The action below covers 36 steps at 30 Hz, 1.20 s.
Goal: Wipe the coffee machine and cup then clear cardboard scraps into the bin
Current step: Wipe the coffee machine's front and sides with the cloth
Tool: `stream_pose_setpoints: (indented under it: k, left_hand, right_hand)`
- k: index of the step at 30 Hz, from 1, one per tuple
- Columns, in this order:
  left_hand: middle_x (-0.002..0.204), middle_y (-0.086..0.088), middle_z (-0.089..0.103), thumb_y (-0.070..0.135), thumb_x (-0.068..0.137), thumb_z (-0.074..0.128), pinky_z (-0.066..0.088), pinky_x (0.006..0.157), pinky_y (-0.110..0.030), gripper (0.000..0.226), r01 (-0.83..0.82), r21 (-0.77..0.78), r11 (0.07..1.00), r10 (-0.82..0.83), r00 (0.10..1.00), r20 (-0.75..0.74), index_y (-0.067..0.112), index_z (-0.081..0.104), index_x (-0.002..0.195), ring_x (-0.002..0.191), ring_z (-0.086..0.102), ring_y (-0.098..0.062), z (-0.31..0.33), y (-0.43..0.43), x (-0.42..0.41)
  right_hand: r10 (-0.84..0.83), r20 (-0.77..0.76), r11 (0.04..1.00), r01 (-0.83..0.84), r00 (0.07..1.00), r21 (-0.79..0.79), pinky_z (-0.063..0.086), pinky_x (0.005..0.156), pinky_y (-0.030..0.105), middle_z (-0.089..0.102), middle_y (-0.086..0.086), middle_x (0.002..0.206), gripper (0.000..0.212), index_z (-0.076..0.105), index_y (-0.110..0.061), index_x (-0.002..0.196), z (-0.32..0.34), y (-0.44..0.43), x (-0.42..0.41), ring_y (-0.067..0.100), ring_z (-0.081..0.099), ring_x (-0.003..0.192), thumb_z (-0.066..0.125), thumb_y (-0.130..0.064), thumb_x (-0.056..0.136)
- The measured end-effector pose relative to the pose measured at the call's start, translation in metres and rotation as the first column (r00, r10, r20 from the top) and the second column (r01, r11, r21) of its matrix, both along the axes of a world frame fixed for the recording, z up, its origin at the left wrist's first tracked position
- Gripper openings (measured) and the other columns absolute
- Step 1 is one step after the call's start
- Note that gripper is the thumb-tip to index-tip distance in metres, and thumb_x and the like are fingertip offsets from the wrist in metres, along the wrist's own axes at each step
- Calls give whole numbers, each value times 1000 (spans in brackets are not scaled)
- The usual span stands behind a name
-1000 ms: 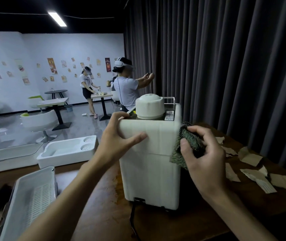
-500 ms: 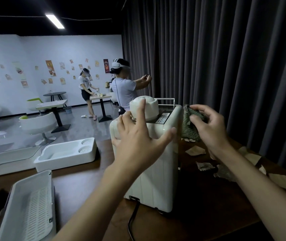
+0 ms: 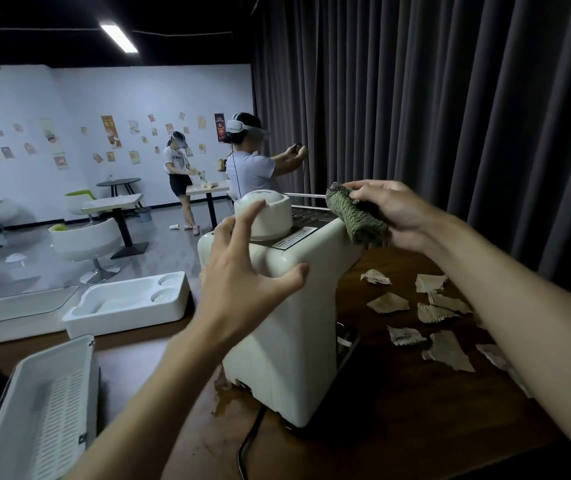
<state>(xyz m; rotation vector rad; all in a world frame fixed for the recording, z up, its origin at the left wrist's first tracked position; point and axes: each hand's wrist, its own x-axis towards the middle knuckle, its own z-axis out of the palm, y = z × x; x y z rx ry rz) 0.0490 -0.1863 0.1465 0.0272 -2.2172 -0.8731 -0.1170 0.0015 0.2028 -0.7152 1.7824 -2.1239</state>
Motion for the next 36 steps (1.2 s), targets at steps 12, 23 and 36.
stream_pose_setpoints:
  k: [12,23,36]
  left_hand:
    - [151,29,37,40,65,61,40,113,-40,90,254,48,966,-258,954,151,54,31,148,139,32,9,19,-56,6]
    - [160,9,19,47,84,58,43,111,-46,39,245,10,970,-243,958,153,41,67,121,145,28,-19,3,-43,7]
    - [156,10,23,49,83,59,34,85,2,38,262,6,965,-260,956,139,40,67,119,130,35,-3,3,-45,4]
  right_hand:
    - [-112,-94,987,100,989,-127,57,71,28,73,13,102,22,68,-8,112,-17,12,66,17,71,91,58,-6,93]
    - [-477,-750,743,666,457,-67,44,96,12,59,-4,116,27,67,-11,115,-59,18,74,0,53,106,67,-7,89]
    - [-552,-780,682,697,294,-220,43,107,35,52,17,131,36,61,1,125,-112,-6,86,23,49,125,65,-1,89]
